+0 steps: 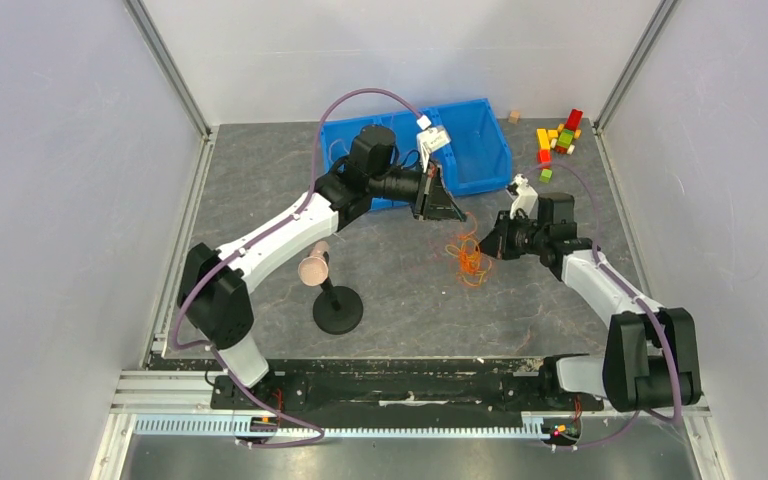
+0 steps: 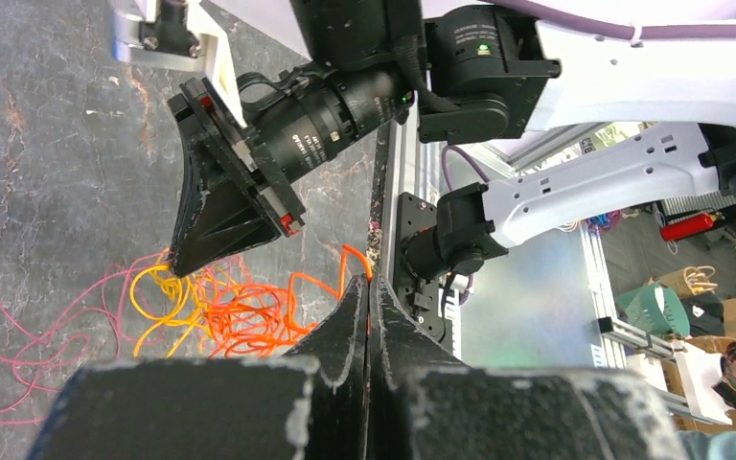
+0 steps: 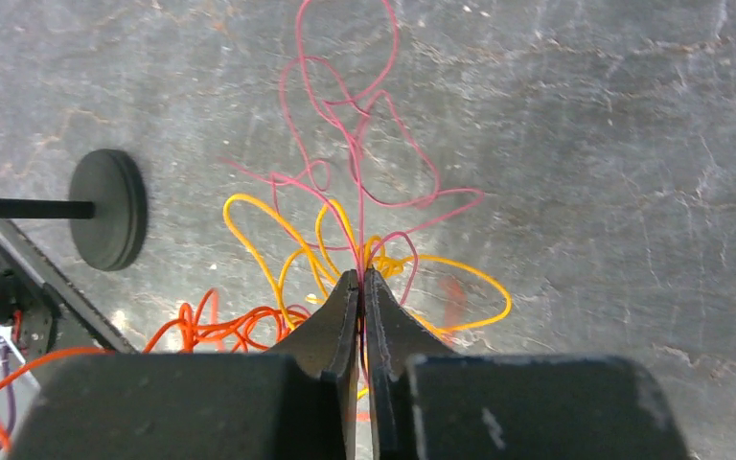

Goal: Untangle the cables

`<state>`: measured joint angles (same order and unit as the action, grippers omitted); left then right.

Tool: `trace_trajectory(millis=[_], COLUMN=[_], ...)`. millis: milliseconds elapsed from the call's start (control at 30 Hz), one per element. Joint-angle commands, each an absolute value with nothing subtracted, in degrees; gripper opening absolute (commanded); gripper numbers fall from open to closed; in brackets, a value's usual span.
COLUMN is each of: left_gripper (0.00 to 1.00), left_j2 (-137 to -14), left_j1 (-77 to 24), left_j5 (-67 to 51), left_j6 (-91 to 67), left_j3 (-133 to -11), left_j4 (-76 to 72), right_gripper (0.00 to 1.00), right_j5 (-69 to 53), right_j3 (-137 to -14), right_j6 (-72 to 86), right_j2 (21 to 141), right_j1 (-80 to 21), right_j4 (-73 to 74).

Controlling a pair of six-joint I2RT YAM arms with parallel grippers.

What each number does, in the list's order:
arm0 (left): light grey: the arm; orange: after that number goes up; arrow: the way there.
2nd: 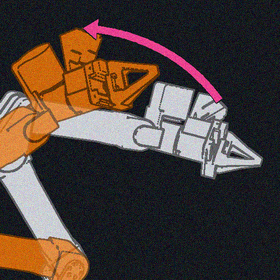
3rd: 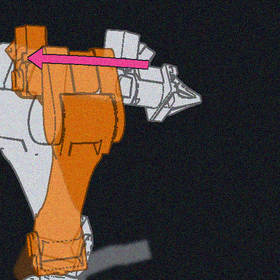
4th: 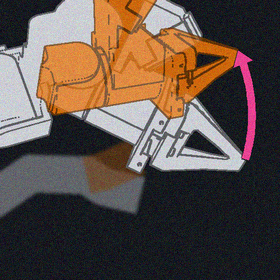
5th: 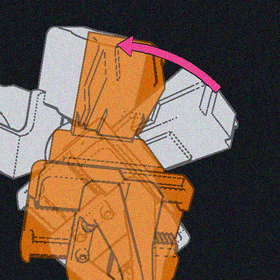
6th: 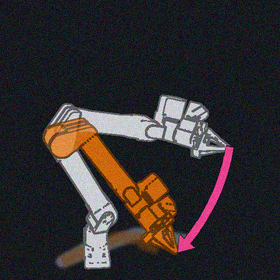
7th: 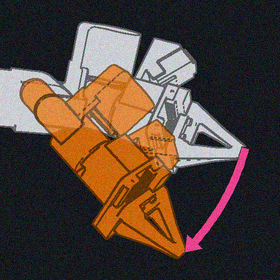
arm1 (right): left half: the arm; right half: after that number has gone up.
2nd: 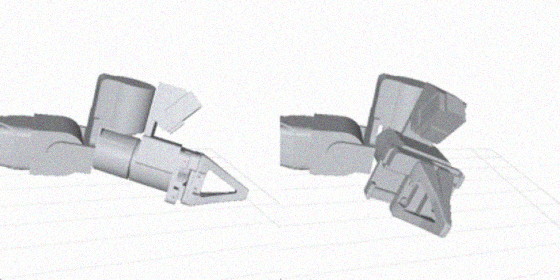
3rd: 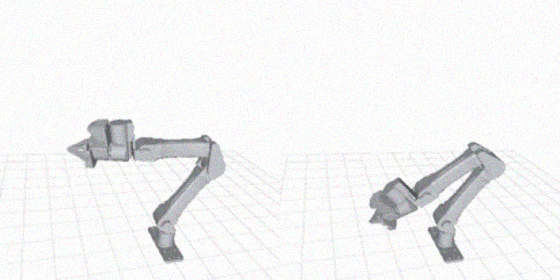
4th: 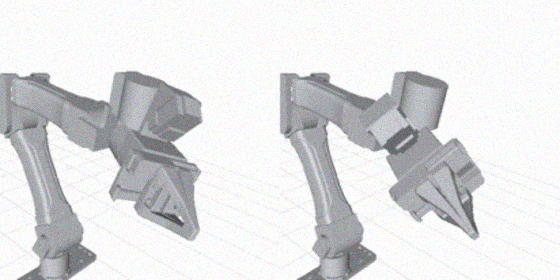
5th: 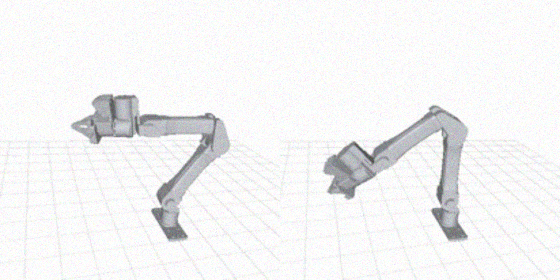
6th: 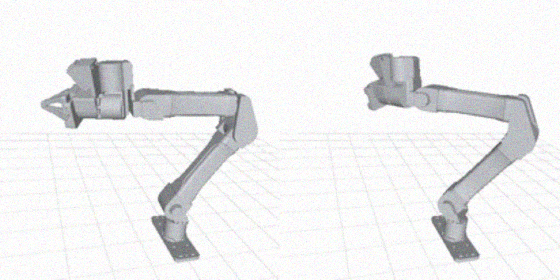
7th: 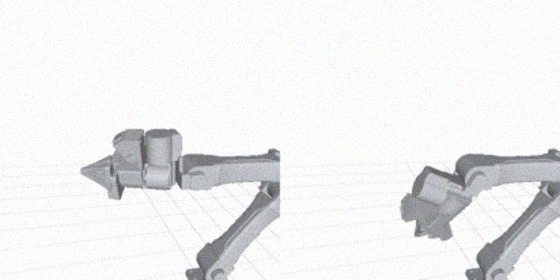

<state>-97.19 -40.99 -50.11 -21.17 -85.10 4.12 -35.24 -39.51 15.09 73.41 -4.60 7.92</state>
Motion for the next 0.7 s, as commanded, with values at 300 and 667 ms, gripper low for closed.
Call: trace_trajectory(millis=[300,667], left_gripper=[0.02,0.02], left_j2=[-93.57,-98.07], left_j1=[-35.04,-27.93], left_j5=[-52.48,-47.39], left_j6=[-25.09,-28.00], left_j3=[-104.40,-123.77], left_j4=[-1.41,-3.94], right_gripper=[0.00,0.00], right_j5=[-15.09,-8.94], right_j3=[-35.90,-32.74], right_j6=[-10.80,-17.64], right_j2=[78.91,80.17], right_j1=[-0.44,1.25], right_j4=[12.30,11.38])
